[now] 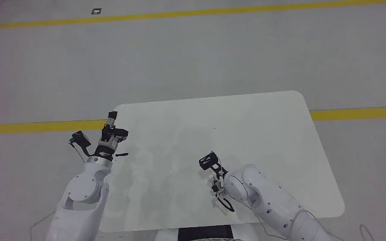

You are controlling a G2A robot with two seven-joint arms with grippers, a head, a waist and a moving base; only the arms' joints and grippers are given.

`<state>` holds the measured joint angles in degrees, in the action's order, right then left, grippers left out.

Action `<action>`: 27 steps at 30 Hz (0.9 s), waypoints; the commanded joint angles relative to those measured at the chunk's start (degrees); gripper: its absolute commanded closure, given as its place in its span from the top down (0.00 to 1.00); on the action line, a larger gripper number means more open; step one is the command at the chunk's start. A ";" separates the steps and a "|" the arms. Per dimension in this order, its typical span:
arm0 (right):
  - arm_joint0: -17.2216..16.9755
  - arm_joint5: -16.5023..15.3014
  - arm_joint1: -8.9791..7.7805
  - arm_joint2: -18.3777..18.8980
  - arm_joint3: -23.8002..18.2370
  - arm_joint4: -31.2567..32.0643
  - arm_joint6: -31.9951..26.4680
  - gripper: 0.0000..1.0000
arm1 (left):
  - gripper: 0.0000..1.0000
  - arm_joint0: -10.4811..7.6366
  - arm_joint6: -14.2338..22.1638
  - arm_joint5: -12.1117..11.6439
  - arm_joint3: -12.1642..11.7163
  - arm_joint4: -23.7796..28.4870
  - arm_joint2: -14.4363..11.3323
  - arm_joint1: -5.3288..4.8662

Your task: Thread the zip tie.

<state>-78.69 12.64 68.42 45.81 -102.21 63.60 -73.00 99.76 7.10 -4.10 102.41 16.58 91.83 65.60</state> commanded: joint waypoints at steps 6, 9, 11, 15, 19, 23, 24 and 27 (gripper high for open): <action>0.44 -0.15 0.32 -0.28 0.91 -0.33 0.00 0.20 | 1.00 0.00 0.00 0.00 0.00 0.00 0.00 0.00; 0.60 -0.16 0.43 -0.38 1.21 -0.35 -0.11 0.19 | 1.00 0.00 0.00 0.00 0.00 0.00 0.00 0.00; 0.69 -0.12 0.50 -0.41 1.39 -0.36 -0.15 0.18 | 1.00 0.00 0.00 0.00 0.00 0.00 0.00 0.00; 0.57 -0.05 0.57 -0.06 1.48 -0.64 0.37 0.00 | 1.00 0.00 0.00 0.00 0.00 0.00 0.00 0.00; 0.11 -0.09 0.45 0.78 0.97 -0.77 0.71 0.00 | 1.00 0.00 0.00 0.00 0.00 0.00 0.00 0.00; -0.72 -0.52 0.17 1.88 -0.41 -0.68 0.72 0.00 | 1.00 0.00 0.00 0.00 0.00 0.00 0.00 0.00; -0.99 -0.66 0.08 2.17 -0.81 -0.67 0.72 0.00 | 1.00 0.00 0.00 0.00 0.00 0.00 0.00 0.00; -2.15 -1.42 -0.27 3.52 -2.57 -1.21 0.98 0.00 | 1.00 0.00 0.00 0.00 0.00 0.00 0.00 0.00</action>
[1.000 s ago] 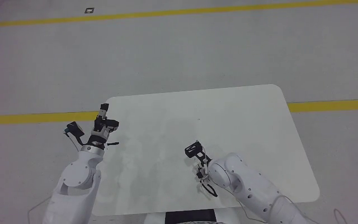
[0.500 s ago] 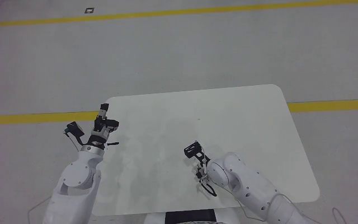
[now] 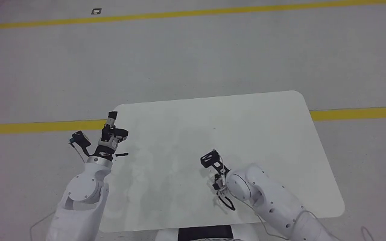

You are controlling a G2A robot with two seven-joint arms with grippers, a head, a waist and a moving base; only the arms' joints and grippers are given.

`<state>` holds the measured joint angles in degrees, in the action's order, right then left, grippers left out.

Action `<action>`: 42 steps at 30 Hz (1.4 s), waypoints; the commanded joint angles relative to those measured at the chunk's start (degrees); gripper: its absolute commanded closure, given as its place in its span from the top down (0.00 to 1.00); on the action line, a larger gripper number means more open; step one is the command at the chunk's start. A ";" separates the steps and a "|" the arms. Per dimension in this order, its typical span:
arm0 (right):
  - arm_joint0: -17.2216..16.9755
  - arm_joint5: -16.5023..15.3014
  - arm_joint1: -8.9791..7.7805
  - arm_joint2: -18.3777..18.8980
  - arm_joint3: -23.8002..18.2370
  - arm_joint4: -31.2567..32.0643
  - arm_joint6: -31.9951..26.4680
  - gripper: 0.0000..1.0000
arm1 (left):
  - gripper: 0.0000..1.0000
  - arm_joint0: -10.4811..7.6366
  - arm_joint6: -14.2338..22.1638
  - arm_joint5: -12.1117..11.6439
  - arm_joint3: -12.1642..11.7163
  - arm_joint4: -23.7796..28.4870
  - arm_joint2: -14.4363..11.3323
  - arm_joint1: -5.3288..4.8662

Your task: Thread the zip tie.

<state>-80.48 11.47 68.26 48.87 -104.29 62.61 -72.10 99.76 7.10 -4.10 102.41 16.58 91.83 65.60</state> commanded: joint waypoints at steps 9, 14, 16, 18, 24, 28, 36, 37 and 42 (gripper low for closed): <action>-6.48 -6.53 -1.89 8.11 -8.66 -6.46 4.28 0.00 | 1.00 0.00 0.00 0.00 0.00 0.00 0.00 0.00; -10.27 -11.60 -2.78 12.26 -11.37 -11.45 8.67 0.00 | 1.00 0.00 0.00 0.00 0.00 0.00 0.00 0.00; -11.69 -14.24 -3.06 13.82 -11.90 -14.66 11.00 0.00 | 1.00 0.00 0.00 0.00 0.00 0.00 0.00 0.00; -12.67 -16.59 -3.30 15.10 -11.90 -17.32 12.68 0.00 | 1.00 0.00 0.00 0.00 0.00 0.00 0.00 0.00; -14.44 -25.93 -3.86 18.02 -10.12 -27.56 17.18 0.00 | 1.00 0.00 0.00 0.00 0.00 0.00 0.00 0.00; -14.44 -25.93 -3.86 18.02 -10.12 -27.56 17.18 0.00 | 1.00 0.00 0.00 0.00 0.00 0.00 0.00 0.00; -14.75 -25.97 -3.76 17.70 -9.62 -28.84 19.68 0.00 | 1.00 0.00 0.00 0.00 0.00 0.00 0.00 0.00; -15.01 -26.93 -3.69 17.47 -9.19 -30.70 21.35 0.00 | 1.00 0.00 0.00 0.00 0.00 0.00 0.00 0.00; -14.78 -30.95 -3.69 17.20 -7.64 -36.77 26.60 0.00 | 1.00 0.00 0.00 0.00 0.00 0.00 0.00 0.00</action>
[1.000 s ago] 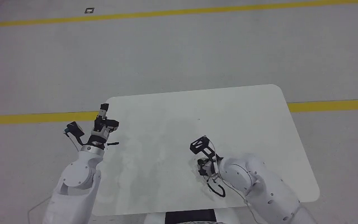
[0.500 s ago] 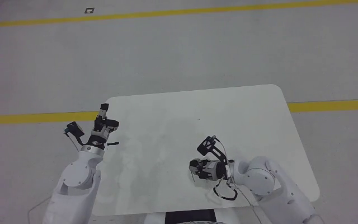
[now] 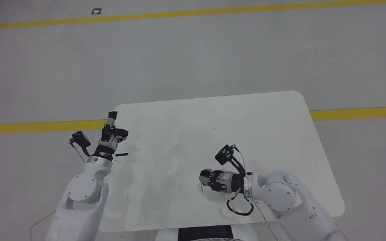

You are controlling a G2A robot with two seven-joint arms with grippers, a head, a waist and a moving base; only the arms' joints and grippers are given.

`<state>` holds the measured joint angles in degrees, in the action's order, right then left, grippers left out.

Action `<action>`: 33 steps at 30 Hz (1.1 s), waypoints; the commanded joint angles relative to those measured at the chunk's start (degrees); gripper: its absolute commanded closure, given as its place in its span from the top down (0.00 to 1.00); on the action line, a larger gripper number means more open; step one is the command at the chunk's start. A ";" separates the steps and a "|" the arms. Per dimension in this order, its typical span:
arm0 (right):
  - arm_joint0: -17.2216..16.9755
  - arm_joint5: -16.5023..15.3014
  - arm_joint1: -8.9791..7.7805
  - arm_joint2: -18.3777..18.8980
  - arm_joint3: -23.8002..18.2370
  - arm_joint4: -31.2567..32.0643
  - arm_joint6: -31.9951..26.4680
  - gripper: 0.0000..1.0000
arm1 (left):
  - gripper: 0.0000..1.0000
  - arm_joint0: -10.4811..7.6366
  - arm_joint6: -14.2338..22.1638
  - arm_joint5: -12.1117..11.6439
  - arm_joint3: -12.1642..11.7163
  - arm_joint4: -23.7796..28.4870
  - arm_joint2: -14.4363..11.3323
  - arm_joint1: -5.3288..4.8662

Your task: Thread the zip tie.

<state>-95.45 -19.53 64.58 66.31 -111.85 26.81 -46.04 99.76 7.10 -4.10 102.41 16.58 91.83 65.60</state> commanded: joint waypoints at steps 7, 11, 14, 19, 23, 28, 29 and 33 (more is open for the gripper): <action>4.87 0.05 -0.20 -5.57 0.72 -12.13 5.83 0.00 | 1.00 0.00 0.00 0.00 0.00 0.00 0.00 0.00; 5.33 0.05 -0.19 -6.22 0.79 -13.30 6.48 0.00 | 1.00 0.00 0.00 0.00 0.00 0.00 0.00 0.00; 5.33 0.05 -0.19 -6.22 0.79 -13.30 6.48 0.00 | 1.00 0.00 0.00 0.00 0.00 0.00 0.00 0.00; 5.33 0.05 -0.19 -6.22 0.79 -13.30 6.48 0.00 | 1.00 0.00 0.00 0.00 0.00 0.00 0.00 0.00; 5.33 0.05 -0.19 -6.22 0.79 -13.30 6.48 0.00 | 1.00 0.00 0.00 0.00 0.00 0.00 0.00 0.00; 5.39 0.12 -0.15 -6.27 1.32 -13.45 8.00 0.00 | 1.00 -0.18 -0.06 0.13 -0.29 -0.15 -0.13 0.03; 5.46 0.05 -0.20 -5.99 1.77 -12.93 8.59 0.00 | 1.00 -0.35 0.53 0.80 -0.70 0.30 -0.38 0.06; 4.88 0.05 -0.46 -4.90 2.45 -12.93 10.37 0.00 | 1.00 -0.19 6.34 5.04 -1.09 5.64 0.04 -0.03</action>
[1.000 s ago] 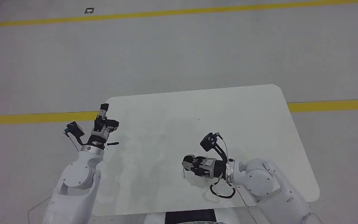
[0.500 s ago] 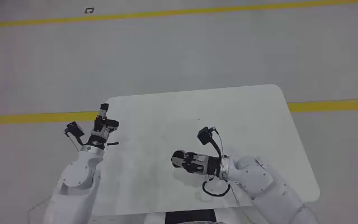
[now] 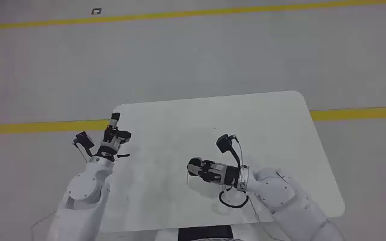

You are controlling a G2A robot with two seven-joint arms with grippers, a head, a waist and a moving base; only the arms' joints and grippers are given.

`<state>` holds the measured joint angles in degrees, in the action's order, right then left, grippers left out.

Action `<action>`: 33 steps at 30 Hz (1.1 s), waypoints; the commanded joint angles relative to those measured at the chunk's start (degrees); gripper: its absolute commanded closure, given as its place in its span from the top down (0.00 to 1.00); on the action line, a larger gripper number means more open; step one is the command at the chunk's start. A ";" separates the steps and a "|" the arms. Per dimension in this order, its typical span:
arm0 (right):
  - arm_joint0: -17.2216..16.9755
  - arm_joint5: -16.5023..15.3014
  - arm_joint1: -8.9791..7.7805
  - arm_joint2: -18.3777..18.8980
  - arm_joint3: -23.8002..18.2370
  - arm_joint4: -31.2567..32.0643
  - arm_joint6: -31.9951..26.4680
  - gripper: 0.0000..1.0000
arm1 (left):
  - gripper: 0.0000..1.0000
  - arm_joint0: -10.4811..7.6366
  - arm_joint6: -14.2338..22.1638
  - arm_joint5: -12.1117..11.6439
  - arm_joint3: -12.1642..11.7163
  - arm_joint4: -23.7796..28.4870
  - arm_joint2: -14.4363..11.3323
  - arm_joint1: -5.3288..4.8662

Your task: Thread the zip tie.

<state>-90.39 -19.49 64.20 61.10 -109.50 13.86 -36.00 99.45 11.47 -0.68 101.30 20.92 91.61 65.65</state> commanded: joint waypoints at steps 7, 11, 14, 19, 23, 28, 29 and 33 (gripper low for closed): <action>-1.59 0.00 -0.62 2.74 1.77 0.25 4.64 0.00 | 1.00 0.81 9.45 10.46 2.16 5.83 -1.54 -0.24; -1.62 0.00 -0.64 2.84 1.89 0.22 4.87 0.00 | 1.00 0.78 9.63 9.98 2.90 4.76 -1.62 -0.29; -1.62 0.00 -0.64 2.84 1.89 0.22 4.87 0.00 | 1.00 0.78 9.63 9.98 2.90 4.76 -1.62 -0.29; -1.44 0.25 -0.53 2.32 1.95 1.85 6.70 0.00 | 1.00 0.78 12.82 8.93 4.11 4.22 -2.49 -0.41; -1.26 0.00 -0.30 1.49 2.09 3.72 10.59 0.00 | 1.00 2.05 23.17 11.40 6.16 9.20 -2.60 -0.82; -0.77 0.00 -0.20 0.83 2.35 4.80 14.04 0.00 | 1.00 2.30 31.05 16.14 6.10 14.76 -3.15 -1.18; -0.67 0.00 -0.20 0.70 2.34 4.99 14.76 0.00 | 1.00 2.28 32.35 16.89 6.00 15.52 -3.21 -1.26; -0.44 0.00 -0.19 0.13 2.70 5.28 16.82 0.00 | 1.00 1.78 35.43 18.88 5.83 17.38 -3.31 -1.55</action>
<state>-90.84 -19.48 64.01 61.27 -106.85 19.17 -19.26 101.40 46.74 18.39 106.95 38.75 88.24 64.17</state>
